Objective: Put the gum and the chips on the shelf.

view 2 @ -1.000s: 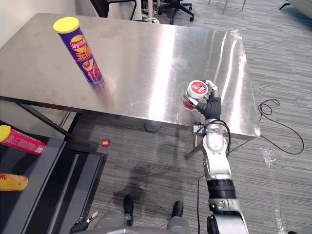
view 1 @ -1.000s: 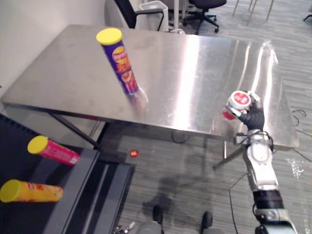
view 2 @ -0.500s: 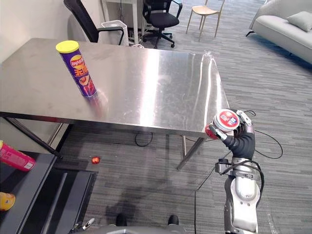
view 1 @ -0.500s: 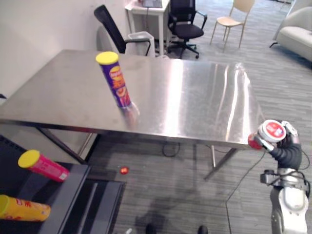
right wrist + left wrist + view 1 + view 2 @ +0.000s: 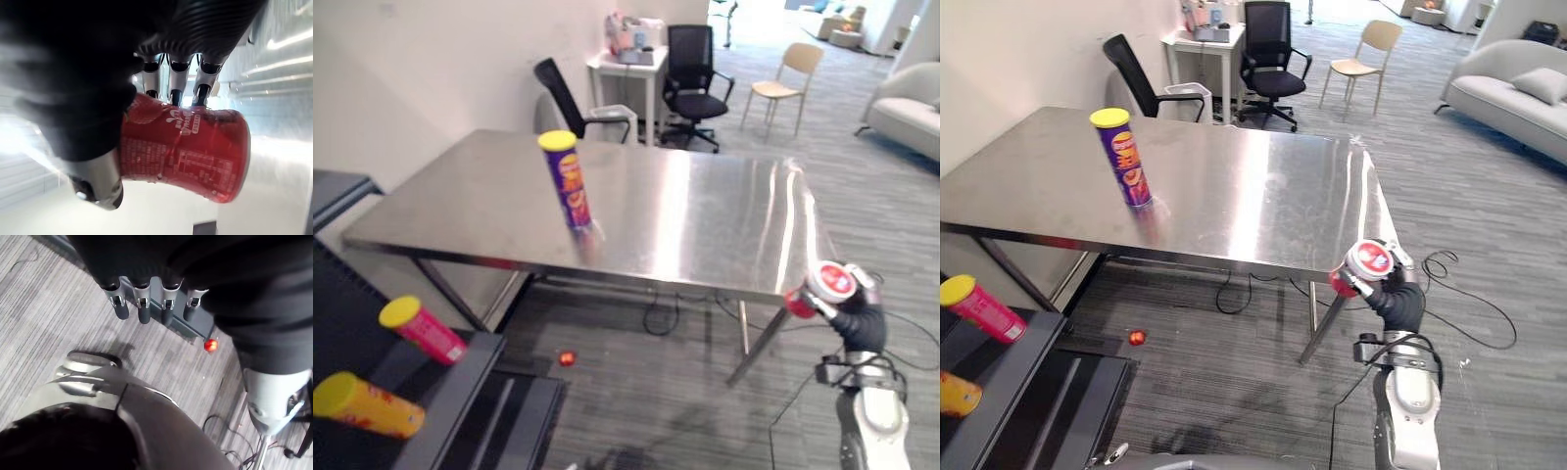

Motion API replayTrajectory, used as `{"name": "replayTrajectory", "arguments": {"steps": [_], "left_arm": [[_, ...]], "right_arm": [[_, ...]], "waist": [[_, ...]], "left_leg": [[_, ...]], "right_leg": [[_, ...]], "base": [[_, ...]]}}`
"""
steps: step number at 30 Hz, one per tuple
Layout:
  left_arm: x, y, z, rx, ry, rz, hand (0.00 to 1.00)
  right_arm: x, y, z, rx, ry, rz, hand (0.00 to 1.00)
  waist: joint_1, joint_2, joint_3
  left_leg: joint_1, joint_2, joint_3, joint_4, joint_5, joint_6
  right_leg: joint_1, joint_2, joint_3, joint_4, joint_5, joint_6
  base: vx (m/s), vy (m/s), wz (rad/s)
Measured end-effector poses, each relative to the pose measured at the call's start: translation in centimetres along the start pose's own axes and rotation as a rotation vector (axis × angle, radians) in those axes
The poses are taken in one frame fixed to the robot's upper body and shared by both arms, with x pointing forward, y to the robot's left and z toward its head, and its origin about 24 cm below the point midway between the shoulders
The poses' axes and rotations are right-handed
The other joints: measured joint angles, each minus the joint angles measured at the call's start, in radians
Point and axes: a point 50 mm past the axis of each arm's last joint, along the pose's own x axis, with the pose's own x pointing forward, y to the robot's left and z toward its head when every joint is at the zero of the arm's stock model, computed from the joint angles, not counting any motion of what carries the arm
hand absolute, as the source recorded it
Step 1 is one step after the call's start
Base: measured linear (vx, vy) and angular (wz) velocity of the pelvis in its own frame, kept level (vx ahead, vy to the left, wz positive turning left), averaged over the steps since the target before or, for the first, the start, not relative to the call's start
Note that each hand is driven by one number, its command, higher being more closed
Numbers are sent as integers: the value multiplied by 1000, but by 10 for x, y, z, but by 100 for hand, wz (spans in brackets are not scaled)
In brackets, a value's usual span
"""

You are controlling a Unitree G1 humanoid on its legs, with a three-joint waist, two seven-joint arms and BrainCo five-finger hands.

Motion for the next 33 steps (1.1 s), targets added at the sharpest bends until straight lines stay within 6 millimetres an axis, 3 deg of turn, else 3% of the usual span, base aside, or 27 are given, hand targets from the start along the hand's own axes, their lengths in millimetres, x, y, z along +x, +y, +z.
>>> {"name": "replayTrajectory", "arguments": {"steps": [4, 6, 8, 10, 13, 15, 17, 19, 21, 22, 25, 28, 29, 33], "left_arm": [[1, -2, 1, -4, 0, -5, 0], [0, -6, -1, -13, 8, -10, 0], [1, -10, -2, -39, 13, -14, 0], [1, -11, -4, -71, 22, -10, 0], [-1, -13, -9, -106, 30, -2, 0], [-1, -19, -10, -121, 35, -16, 0], [-1, -17, -7, -121, 21, -12, 0], [-2, -8, -10, -137, 33, 14, 0], [-3, -11, -15, -144, 47, 9, 0], [-4, -13, -17, -148, 53, 5, 0], [-4, -12, -19, -130, 65, 3, 0], [-4, -10, -21, -124, 81, 10, 0], [-3, -8, -20, -119, 78, 17, 0], [-2, -1, -11, -103, 52, 32, 0]], "right_arm": [[18, 31, 2, 57, -38, 127, 100], [27, 36, 9, 62, -78, 141, 100], [39, 34, 14, 41, -111, 126, 100], [45, 33, 10, 29, -97, 108, 100], [46, 19, 6, 14, -81, 27, 100], [47, 9, 9, -12, -92, -4, 100], [47, 7, 8, -10, -83, -21, 100], [47, 12, 7, 19, -80, -21, 100], [45, 15, 4, 36, -70, -22, 100], [44, 15, 3, 41, -64, -26, 100], [39, 7, -2, 29, -38, -61, 100], [38, 3, -3, -8, -28, -84, 100], [37, 2, -5, -14, -13, -95, 100], [37, 10, -9, -18, 4, -63, 100]], "waist": [[16, 23, 49], [50, 45, 73], [59, 38, 93], [61, 39, 93], [42, 56, 83], [30, 102, 60], [30, 94, 57], [33, 87, 55], [33, 93, 52], [31, 93, 52], [26, 84, 49], [21, 80, 52], [21, 67, 60], [32, 27, 79]], "left_leg": [[-80, 0, -158, -23, 60, -26], [-80, 11, -143, -101, 68, -22], [-104, 67, 73, -117, 49, 62], [-131, 86, 194, -26, 83, 97], [-109, 164, 375, 185, 57, 94], [-94, 226, 453, 228, 49, 78], [-104, 188, 497, 181, 49, 79], [-89, 130, 435, 69, 48, 77], [-71, 100, 411, -16, 56, 65], [-61, 85, 406, -67, 70, 49], [-34, 27, 367, -217, 154, 67], [-18, 14, 382, -229, 148, 76], [-11, 8, 405, -198, 118, 82], [-18, 3, 441, -133, 71, 90]], "right_leg": [[2, 20, -159, 14, -29, -30], [-12, 29, -190, 24, -36, -43], [-20, 7, -259, -22, -12, -83], [-29, -33, -320, -14, -7, -88], [-10, -92, -456, -7, 9, -65], [-5, -97, -555, 17, 19, -48], [11, -109, -600, 0, 28, -37], [58, -101, -669, -50, 46, -9], [70, -104, -709, -40, 47, -7], [74, -106, -727, -38, 52, -1], [81, -133, -788, -8, 56, 3], [87, -174, -790, 47, 56, 3], [97, -219, -774, 109, 51, -3], [94, -250, -733, 119, 39, -20]], "base": [[-149, -116, 108], [-146, -125, 89], [-163, -93, 111], [-56, -32, 98], [-12, -12, 130], [16, 132, 155], [-12, 165, 136], [-26, 146, 110], [-26, 132, 72], [-53, 132, 73], [-57, 59, 53], [-68, 83, 25], [-43, 88, 3], [-49, 102, -10]]}}
